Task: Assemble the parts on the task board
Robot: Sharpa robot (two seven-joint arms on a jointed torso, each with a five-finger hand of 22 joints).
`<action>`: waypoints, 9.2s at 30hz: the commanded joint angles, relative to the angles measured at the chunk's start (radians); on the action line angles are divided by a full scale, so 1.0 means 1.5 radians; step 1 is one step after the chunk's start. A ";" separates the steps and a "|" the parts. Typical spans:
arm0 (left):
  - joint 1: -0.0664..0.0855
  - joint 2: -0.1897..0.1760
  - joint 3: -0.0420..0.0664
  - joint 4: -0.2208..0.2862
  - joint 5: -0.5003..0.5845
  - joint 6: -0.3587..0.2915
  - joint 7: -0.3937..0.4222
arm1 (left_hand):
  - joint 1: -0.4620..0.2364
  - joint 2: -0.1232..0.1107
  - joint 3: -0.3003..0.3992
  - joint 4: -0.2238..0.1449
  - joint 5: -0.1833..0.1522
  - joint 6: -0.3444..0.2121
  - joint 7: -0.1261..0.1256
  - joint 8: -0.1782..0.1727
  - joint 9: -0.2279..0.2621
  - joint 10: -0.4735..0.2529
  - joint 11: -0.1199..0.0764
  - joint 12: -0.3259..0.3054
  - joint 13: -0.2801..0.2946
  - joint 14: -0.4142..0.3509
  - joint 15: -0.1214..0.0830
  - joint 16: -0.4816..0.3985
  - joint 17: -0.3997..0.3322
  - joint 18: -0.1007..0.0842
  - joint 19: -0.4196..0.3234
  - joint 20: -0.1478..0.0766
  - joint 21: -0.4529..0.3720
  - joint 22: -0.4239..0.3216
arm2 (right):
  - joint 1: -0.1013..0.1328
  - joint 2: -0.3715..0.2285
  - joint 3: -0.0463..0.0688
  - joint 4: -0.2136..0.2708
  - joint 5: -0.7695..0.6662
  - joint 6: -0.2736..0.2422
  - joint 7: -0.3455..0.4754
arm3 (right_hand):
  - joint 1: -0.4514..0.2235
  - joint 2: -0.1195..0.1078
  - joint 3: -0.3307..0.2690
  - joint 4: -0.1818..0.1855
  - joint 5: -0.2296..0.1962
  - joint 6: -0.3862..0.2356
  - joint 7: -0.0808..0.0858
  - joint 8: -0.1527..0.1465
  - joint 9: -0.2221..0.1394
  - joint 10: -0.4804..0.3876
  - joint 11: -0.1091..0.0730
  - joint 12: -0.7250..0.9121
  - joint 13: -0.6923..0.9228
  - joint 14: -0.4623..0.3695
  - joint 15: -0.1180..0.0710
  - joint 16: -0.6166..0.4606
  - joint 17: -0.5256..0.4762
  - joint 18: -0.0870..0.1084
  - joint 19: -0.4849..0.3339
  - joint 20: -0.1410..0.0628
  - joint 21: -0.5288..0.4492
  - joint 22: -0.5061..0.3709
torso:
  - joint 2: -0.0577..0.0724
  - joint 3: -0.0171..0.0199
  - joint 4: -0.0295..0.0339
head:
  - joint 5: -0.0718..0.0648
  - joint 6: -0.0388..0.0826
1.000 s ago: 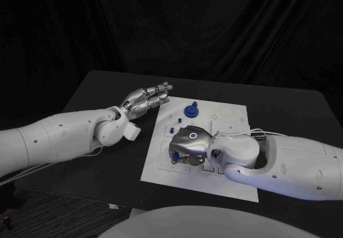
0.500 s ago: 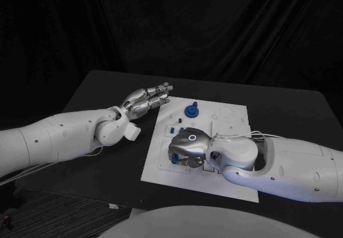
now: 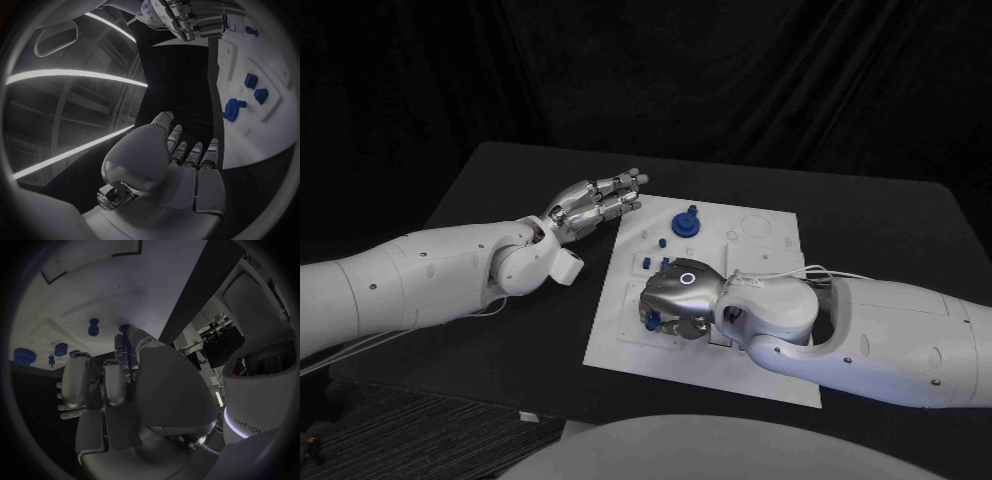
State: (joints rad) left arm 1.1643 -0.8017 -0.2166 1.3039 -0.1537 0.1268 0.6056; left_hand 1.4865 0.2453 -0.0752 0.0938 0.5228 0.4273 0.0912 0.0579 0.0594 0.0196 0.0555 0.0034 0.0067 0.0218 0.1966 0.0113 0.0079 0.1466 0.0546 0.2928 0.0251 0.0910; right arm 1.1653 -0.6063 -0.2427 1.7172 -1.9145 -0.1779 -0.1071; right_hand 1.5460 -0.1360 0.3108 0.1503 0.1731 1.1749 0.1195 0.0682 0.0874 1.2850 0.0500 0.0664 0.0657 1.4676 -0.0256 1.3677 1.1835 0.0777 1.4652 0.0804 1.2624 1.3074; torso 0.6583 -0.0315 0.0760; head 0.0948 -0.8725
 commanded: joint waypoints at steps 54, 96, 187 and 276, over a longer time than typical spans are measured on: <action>-0.003 -0.025 0.001 0.049 -0.099 -0.164 0.109 | -0.125 -0.039 -0.134 0.133 -0.239 -0.285 -0.189 -0.039 -0.040 -0.013 -0.068 -0.002 -0.004 -0.015 -0.104 -0.008 -0.005 -0.008 -0.036 -0.126 -0.017 -0.061 | 0.076 -0.395 -0.004 0.128 0.398 -0.001 -0.148 | -0.285 0.063 -0.178 0.092 0.033 -0.099 -0.033 0.164 0.164 0.191 -0.034 1.003 1.003 0.068 -0.024 0.134 0.254 -0.018 0.011 -0.021 0.042 0.132 | -0.002 -0.0030 -0.0151 | -0.029 0.000; -0.010 -0.017 0.001 0.041 -0.105 -0.136 0.087 | -0.102 0.006 -0.126 0.131 -0.139 -0.282 -0.158 -0.038 -0.039 -0.013 -0.018 -0.002 -0.004 -0.015 -0.083 -0.008 -0.005 0.007 -0.036 -0.088 -0.017 -0.061 | 0.057 -0.299 -0.004 0.104 0.365 0.158 -0.352 | -0.428 0.057 -0.177 0.092 -0.079 -0.038 -0.091 0.278 0.480 0.191 -0.086 1.003 1.003 0.066 -0.081 0.130 0.241 -0.046 0.059 -0.076 0.186 0.168 | -0.002 -0.0035 -0.0170 | -0.031 0.000; -0.015 -0.020 0.001 0.040 -0.105 -0.106 0.061 | -0.061 0.015 -0.108 0.125 -0.077 -0.268 -0.135 -0.034 -0.035 -0.013 -0.015 -0.002 -0.004 -0.015 -0.063 -0.008 -0.005 0.013 -0.036 -0.064 -0.017 -0.061 | 0.058 -0.240 -0.001 0.088 0.709 -0.051 -0.278 | -0.302 0.053 -0.036 -0.029 0.152 -0.050 -0.070 0.139 0.439 0.191 -0.067 1.003 1.003 0.052 -0.066 0.104 0.165 -0.032 0.034 -0.061 0.136 0.149 | -0.002 -0.0034 -0.0156 | -0.030 0.000; -0.021 -0.014 0.001 0.027 -0.105 -0.071 0.036 | -0.054 0.023 -0.099 0.121 -0.074 -0.263 -0.113 -0.033 -0.034 -0.013 -0.006 -0.002 -0.004 -0.015 -0.041 -0.008 -0.005 0.008 -0.036 -0.049 -0.017 -0.060 | 0.031 -0.205 0.000 0.065 0.670 -0.031 -0.263 | -0.474 0.077 -0.264 0.094 -0.082 -0.056 -0.060 0.120 0.439 0.191 -0.059 1.003 1.003 0.051 -0.055 0.101 0.156 -0.031 0.033 -0.050 0.124 0.148 | -0.003 -0.0033 -0.0161 | -0.017 0.000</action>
State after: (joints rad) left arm 1.1344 -0.8241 -0.2166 1.3434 -0.3110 0.0075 0.6517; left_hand 1.3961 0.2781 -0.2311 0.2743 0.4067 0.0341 -0.0872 0.0050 0.0071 -0.0013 0.0420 0.0035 0.0012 -0.0013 0.1273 0.0036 0.0008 0.1546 0.0012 0.2109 0.0057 0.0017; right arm 1.2137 -0.9070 -0.2432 1.8044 -0.9045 -0.1714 -0.5473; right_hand 0.8318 -0.0309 -0.0802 0.2923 0.0533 1.0842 0.0304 0.2439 0.7450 1.4666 -0.0445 1.5682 1.3077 1.4667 -0.1143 1.5150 1.3074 0.0318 1.4668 0.0038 1.4444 1.3075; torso 0.6549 -0.0367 0.0514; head 0.0664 -0.8725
